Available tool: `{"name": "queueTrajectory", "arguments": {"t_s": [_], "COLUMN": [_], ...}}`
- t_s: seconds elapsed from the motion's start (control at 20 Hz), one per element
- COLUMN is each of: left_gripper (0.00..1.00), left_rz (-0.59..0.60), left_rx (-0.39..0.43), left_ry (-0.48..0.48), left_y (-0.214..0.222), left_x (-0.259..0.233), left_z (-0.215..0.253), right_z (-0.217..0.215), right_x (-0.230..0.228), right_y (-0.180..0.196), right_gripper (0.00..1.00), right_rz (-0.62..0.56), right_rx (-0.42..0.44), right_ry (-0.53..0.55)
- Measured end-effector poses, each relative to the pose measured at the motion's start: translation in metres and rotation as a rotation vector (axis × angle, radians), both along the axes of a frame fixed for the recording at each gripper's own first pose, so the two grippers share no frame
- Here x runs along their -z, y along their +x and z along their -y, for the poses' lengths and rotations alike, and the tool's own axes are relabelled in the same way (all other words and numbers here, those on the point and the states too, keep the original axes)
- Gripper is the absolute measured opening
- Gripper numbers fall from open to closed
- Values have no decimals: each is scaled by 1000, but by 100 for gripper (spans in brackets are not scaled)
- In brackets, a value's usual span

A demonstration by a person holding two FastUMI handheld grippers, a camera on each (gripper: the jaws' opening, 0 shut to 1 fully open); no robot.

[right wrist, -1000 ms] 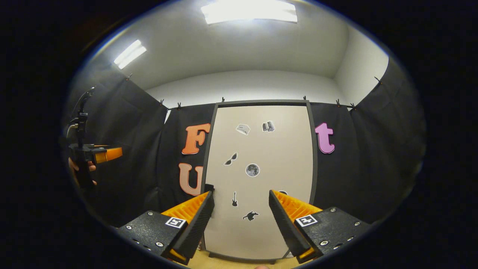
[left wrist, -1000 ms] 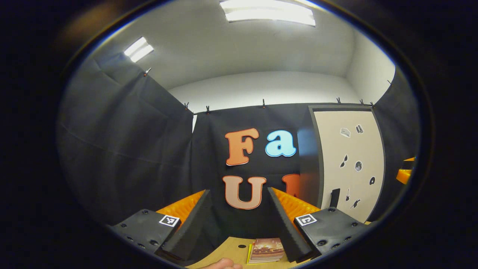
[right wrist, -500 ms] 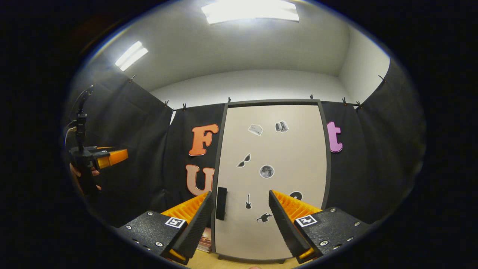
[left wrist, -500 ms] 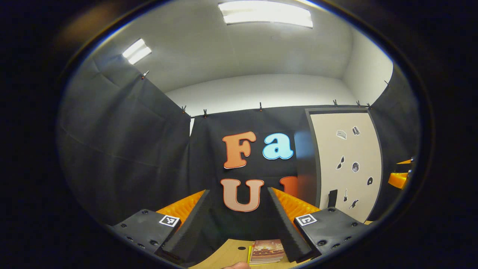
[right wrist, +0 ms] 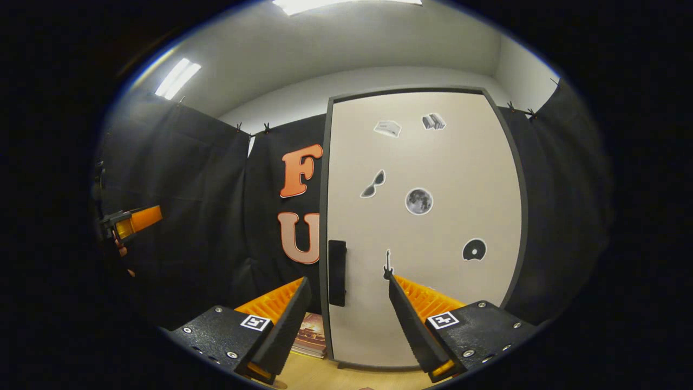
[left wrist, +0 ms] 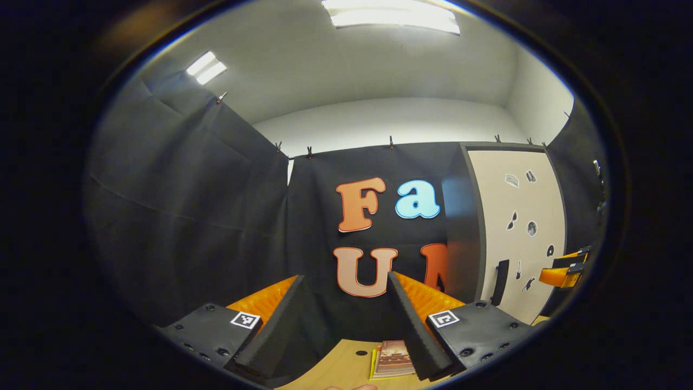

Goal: Open the cabinet door with the right hand, grasp the bottle in the cabinet with the left hand and place it on the coaster, then close the cabinet door with the right hand.

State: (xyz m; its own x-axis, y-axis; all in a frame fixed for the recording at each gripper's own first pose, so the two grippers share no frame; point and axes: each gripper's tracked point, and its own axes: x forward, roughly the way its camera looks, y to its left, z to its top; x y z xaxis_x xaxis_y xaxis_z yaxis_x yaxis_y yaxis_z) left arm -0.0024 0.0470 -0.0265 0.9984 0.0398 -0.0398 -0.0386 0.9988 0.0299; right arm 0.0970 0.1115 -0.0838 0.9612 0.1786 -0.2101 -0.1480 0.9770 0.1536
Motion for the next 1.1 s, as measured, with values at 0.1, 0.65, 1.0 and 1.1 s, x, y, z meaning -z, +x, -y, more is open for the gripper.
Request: {"name": "queueTrajectory", "arguments": {"t_s": [0.1, 0.65, 1.0, 1.1], "left_gripper": [97, 97, 97, 97], "left_rz": [-7, -38, -52, -65], "left_rx": [-19, -76, -112, -121], "left_ry": [19, 36, 34, 37], "left_y": [1, -6, -8, -9], "left_x": [5, 24, 36, 40], "left_z": [-10, -51, -75, -80], "right_z": [-6, -25, -40, -45], "right_x": [17, 91, 98, 106], "right_y": [17, 87, 102, 104], "right_gripper": [89, 80, 61, 52], "right_rz": [-41, -209, -231, -260], "right_rx": [1, 74, 96, 96], "right_ry": [12, -1, 21, 35]}}
